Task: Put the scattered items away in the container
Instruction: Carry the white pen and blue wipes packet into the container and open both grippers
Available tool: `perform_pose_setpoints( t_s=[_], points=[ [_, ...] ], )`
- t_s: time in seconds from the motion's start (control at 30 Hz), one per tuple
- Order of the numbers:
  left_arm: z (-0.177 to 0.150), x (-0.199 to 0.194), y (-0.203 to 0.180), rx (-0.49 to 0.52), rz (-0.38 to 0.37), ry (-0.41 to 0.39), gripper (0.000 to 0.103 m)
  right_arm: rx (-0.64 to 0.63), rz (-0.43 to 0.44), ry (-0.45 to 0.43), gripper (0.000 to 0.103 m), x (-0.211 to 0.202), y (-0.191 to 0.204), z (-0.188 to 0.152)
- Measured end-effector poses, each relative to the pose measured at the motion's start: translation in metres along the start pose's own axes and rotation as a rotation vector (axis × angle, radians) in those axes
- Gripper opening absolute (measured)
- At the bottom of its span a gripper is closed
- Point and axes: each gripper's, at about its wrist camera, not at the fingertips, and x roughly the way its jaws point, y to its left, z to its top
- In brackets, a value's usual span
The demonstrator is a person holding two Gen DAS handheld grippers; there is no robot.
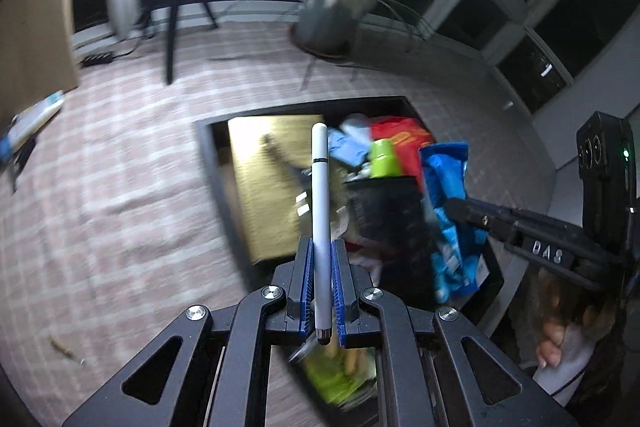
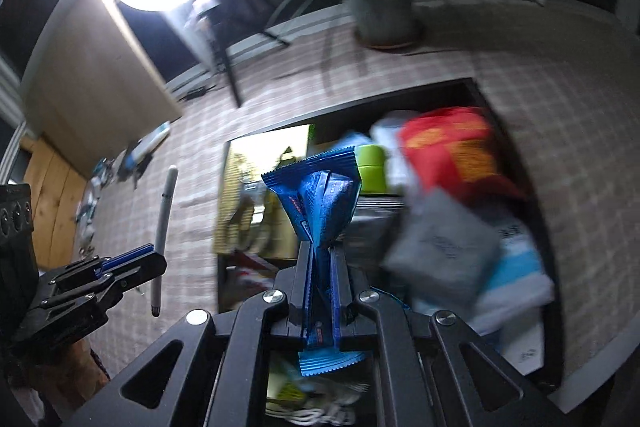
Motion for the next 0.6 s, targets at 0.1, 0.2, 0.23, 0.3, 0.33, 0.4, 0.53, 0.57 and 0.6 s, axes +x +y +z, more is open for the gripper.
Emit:
perform_pose_setpoints(
  t_s=[0.1,0.2,0.23,0.3,0.33,0.4,0.53,0.57,0.6],
  points=[
    [0.013,0.016,-0.020,0.025,0.005,0.006,0.010,0.019,-0.007,-0.001,0.007,-0.002,-0.015,0.002],
    [0.022,0.031,-0.038,0.048,0.005,0.015,0.010,0.031,-0.014,-0.002,0.007,-0.002,-0.026,0.005],
    [0.025,0.034,-0.042,0.053,0.009,0.017,0.010,0.034,-0.014,-0.002,0.007,-0.002,-0.029,0.005],
    [0.028,0.040,-0.049,0.060,0.012,0.020,0.010,0.039,-0.013,-0.002,0.007,-0.001,-0.035,0.007],
    [0.030,0.043,-0.052,0.063,0.012,0.021,0.010,0.040,-0.013,-0.002,0.007,0.000,-0.036,0.007],
    [0.034,0.046,-0.055,0.064,0.004,0.017,0.010,0.038,-0.013,-0.004,0.008,0.000,-0.038,0.010],
    [0.036,0.043,-0.056,0.068,0.004,-0.004,0.043,0.028,-0.033,-0.026,0.038,-0.005,-0.038,0.013],
    [0.036,0.041,-0.056,0.073,0.017,-0.016,0.043,0.025,-0.044,-0.041,0.045,-0.007,-0.037,0.013],
    [0.036,0.039,-0.056,0.078,0.025,-0.021,0.043,0.018,-0.050,-0.053,0.045,-0.010,-0.036,0.014]
  ],
)
